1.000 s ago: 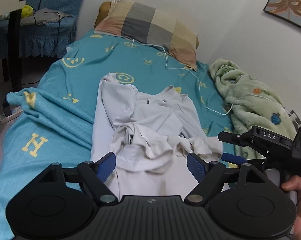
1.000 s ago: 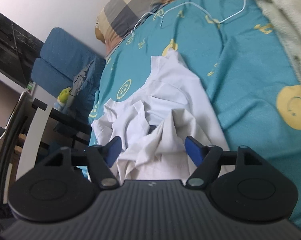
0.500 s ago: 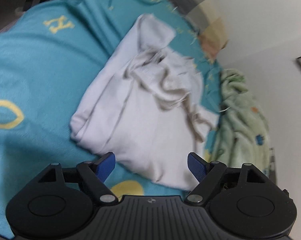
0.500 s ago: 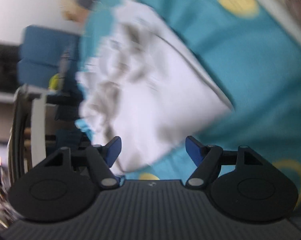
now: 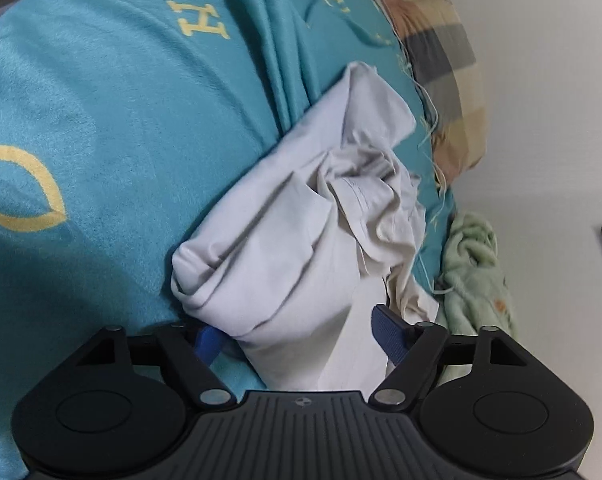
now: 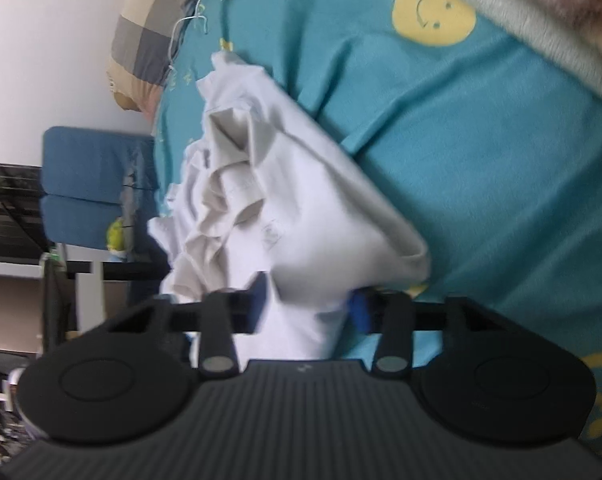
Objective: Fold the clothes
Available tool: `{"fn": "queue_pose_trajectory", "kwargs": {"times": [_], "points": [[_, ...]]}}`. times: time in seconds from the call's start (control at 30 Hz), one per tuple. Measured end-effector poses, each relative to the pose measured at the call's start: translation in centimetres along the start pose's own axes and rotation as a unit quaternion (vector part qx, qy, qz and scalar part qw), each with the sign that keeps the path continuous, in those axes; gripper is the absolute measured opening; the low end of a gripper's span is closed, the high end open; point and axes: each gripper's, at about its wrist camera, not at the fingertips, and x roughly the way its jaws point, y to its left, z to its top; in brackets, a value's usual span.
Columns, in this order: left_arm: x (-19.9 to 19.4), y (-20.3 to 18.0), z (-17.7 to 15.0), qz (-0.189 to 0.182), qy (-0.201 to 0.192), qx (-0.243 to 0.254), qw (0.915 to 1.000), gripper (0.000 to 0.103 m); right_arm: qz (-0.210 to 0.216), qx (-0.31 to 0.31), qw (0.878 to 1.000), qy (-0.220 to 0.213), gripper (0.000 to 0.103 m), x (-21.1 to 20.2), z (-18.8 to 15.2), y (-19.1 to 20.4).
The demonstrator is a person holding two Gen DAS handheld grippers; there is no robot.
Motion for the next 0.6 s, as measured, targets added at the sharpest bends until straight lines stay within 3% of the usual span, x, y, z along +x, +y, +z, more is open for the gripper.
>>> {"fn": "queue_pose_trajectory", "kwargs": {"times": [0.07, 0.1, 0.23, 0.4, 0.6], "points": [[0.0, 0.1, 0.2, 0.000, -0.004, -0.010, 0.9999, 0.052, -0.012, -0.009, 1.000, -0.003, 0.016, 0.2, 0.1, 0.0], [-0.1, 0.2, 0.2, -0.002, -0.007, -0.015, 0.9999, 0.040, -0.015, -0.014, 1.000, -0.004, 0.015, 0.2, 0.2, 0.0], [-1.6, -0.5, 0.2, -0.028, -0.027, -0.007, 0.9992, 0.022, -0.003, -0.048, 0.999, -0.021, 0.011, -0.8, 0.0, 0.8], [-4.0, -2.3, 0.4, -0.046, -0.041, 0.014, 0.9980, 0.014, 0.008, -0.082, 0.996, -0.035, 0.010, -3.4, -0.9, 2.7], [-10.1, -5.0, -1.3, -0.066, -0.062, 0.030, 0.9955, 0.012, 0.030, -0.084, 0.995, -0.051, 0.010, -8.1, -2.0, 4.4]]}}
